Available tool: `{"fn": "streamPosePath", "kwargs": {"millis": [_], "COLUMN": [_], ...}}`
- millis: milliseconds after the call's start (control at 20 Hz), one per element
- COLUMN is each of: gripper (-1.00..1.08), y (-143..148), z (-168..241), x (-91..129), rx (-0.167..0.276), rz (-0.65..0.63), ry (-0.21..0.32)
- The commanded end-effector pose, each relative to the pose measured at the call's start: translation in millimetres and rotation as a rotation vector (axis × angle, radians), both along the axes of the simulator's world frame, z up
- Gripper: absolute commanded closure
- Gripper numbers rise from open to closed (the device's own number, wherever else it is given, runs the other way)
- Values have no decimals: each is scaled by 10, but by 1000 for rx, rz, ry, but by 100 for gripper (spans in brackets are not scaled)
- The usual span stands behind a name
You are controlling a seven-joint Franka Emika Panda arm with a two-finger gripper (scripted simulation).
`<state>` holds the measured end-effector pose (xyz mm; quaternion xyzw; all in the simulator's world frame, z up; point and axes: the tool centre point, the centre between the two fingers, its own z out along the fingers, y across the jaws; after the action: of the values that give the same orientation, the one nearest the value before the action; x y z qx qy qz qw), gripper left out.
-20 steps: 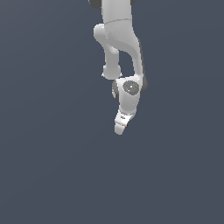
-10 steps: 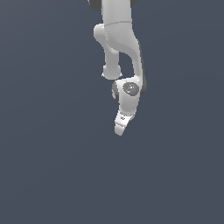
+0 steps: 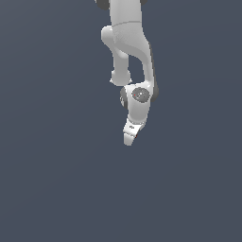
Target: Pick up the object and move it to a goal position.
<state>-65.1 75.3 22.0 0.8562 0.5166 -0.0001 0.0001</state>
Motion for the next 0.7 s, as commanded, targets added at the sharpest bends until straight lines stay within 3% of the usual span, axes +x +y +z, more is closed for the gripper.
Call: {"fn": "streamPosePath", "kwargs": {"millis": [0,650], "gripper": [108,108], "y": [-38,-503], "z": [61,850], "x": [-6,-131], "rx": [0,-1], "rz": [-1,1], "ry": [-1,0]}}
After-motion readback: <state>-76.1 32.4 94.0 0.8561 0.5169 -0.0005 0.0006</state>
